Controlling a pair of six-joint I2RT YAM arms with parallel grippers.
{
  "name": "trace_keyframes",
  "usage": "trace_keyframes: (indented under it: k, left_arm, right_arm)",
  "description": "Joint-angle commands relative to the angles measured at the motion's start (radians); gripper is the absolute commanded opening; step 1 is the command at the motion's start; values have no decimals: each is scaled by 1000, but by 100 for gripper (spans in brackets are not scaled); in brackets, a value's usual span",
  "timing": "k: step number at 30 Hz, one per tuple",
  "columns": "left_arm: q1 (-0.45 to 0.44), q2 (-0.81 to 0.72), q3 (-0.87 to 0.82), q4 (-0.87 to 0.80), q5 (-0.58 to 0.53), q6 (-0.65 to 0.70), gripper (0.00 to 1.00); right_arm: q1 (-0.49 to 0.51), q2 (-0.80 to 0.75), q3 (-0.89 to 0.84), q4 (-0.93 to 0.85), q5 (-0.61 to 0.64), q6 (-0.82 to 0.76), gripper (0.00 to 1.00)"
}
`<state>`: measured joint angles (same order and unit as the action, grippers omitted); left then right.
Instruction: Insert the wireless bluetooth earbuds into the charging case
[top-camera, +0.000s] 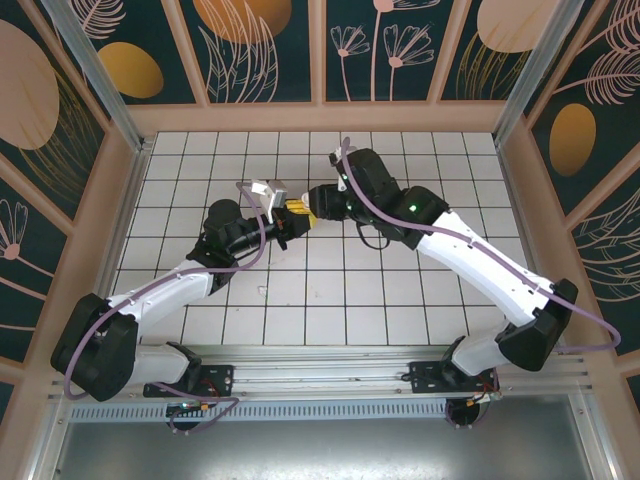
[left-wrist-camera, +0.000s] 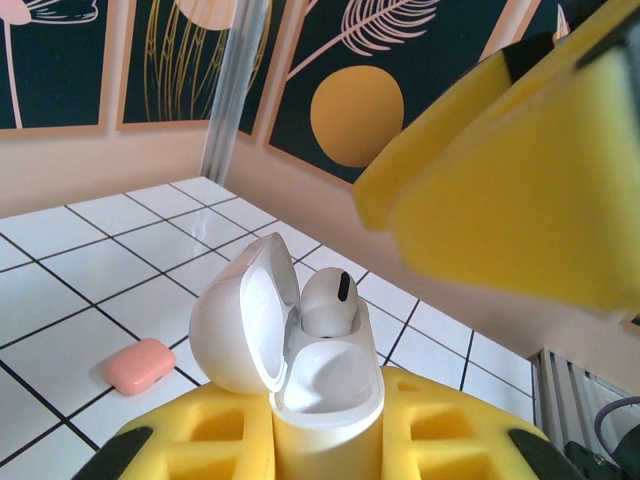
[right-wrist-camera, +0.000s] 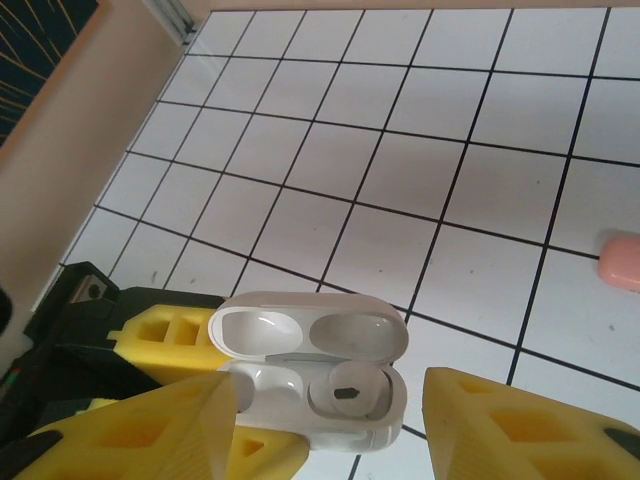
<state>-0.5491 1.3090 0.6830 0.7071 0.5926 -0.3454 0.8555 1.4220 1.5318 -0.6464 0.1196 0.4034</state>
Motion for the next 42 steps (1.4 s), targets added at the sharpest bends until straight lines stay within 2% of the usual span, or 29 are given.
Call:
trace_keyframes:
  k: [1, 9, 13, 19, 25, 29, 33, 42]
  left_arm:
    - [1, -22, 24, 47, 1, 12, 0]
    - [0, -42, 29, 10, 22, 79, 1]
    - [1, -74, 30, -32, 15, 132, 2]
    - [1, -186, 21, -194, -67, 235, 2]
    - [1, -339, -13, -354, -189, 290, 2]
    - [0, -436, -46, -435, -254, 306, 2]
    - [2, -522, -78, -483, -305, 299, 3]
    - [1, -674, -41, -653, -362, 319, 4]
  right_arm:
    - [-28, -50, 3, 14, -36, 20, 53]
    - [-77, -117, -79, 81, -100, 24, 49]
    - [-128, -171, -165, 159, -177, 59, 47]
    - [-249, -228, -328, 272, -270, 149, 45]
    - [-273, -126, -448, 362, -377, 228, 44]
    - [-227, 34, -464, 409, -461, 238, 44]
    - [-133, 189, -394, 398, -446, 211, 43]
    - [53, 470, -226, 381, -486, 282, 45]
